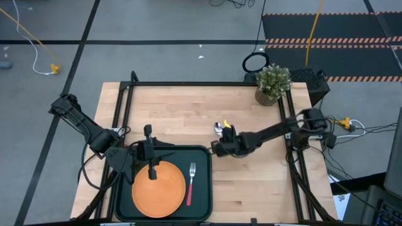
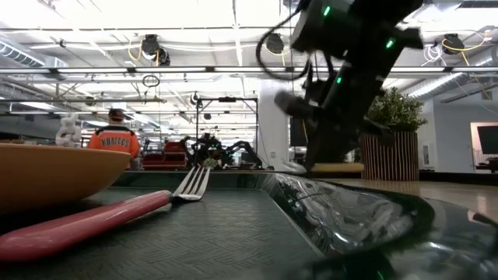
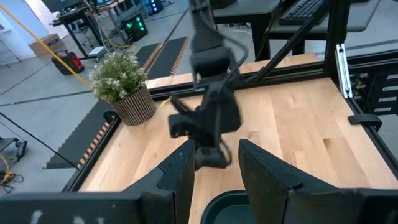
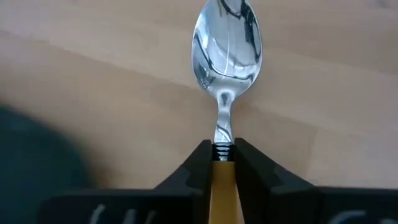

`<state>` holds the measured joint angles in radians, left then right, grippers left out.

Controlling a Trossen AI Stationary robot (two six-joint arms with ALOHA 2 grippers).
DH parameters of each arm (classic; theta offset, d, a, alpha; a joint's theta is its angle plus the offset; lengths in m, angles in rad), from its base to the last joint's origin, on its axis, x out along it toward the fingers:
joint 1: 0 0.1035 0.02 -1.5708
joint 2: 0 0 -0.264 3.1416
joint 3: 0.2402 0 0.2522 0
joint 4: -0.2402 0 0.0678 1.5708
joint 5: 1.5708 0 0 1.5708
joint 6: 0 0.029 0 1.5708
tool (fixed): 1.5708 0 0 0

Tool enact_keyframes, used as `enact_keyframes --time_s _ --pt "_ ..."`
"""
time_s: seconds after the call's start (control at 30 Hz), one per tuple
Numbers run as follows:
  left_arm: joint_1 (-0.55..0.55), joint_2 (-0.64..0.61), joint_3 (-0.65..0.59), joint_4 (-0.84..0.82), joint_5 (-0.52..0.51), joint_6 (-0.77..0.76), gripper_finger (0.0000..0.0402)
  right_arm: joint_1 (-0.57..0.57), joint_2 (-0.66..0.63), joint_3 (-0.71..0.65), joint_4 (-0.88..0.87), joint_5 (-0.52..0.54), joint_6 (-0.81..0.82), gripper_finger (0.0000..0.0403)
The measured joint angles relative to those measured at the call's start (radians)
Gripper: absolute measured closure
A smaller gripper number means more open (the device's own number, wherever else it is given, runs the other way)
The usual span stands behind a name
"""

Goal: Pick and place plate/cup/fork/spoon on tray
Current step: Put the orange spoon on the black tray to the right of the pink fork

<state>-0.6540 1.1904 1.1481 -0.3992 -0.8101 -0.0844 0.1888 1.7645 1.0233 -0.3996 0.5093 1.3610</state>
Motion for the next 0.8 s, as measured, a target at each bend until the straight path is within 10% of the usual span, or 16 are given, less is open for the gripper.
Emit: enact_keyframes --time_s 0.8 --pt "-0.044 0.001 0.000 -0.124 0.009 -0.252 0.0273 0.465 0.118 0.164 0.618 0.460 -0.012 0.0371"
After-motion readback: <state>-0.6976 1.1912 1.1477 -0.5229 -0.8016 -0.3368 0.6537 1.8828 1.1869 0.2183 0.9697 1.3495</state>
